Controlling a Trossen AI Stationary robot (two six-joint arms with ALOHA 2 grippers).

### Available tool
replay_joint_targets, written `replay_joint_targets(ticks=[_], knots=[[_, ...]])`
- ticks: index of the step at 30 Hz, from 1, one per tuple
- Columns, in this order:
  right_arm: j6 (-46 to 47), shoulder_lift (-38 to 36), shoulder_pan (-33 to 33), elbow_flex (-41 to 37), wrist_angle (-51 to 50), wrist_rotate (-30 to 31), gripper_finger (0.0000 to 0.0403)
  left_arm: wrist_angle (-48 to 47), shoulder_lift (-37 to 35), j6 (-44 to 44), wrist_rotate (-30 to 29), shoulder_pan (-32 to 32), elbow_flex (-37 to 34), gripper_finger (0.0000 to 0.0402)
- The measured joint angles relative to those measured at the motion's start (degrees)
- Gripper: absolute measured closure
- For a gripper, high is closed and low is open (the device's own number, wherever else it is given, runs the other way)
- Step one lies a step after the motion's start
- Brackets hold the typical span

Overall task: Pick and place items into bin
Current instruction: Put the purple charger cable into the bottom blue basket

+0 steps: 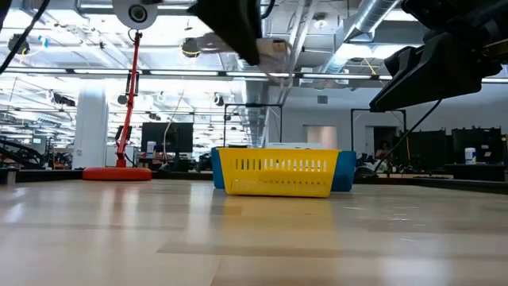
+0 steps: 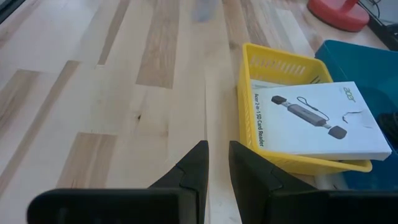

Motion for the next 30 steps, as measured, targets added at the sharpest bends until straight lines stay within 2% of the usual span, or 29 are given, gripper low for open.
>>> replay_joint_targets(ticks=[9,16,21,26,30], knots=[[0.0,0.0,0.1,0.0,0.0,0.0,0.0344,-2.3,-0.1,7.6,-0.4,11.2,2.0,0.038],[0.0,0.0,0.1,0.0,0.0,0.0,0.0344,-2.1,-0.1,10.5,0.0,22.2,2.0,0.0359],[0.0,0.0,0.1,0.0,0.0,0.0,0.0344,0.4,-0.1,10.3,2.6,28.8,2.0,0.0356],[0.0,0.0,0.1,0.0,-0.9,0.0,0.0344,3.4,-0.1,9.6,4.7,32.8,2.0,0.0355],[0.0,0.1,0.0,0.0,-1.3,0.0,0.0344,5.0,-0.1,8.0,9.6,34.8,2.0,0.0355]])
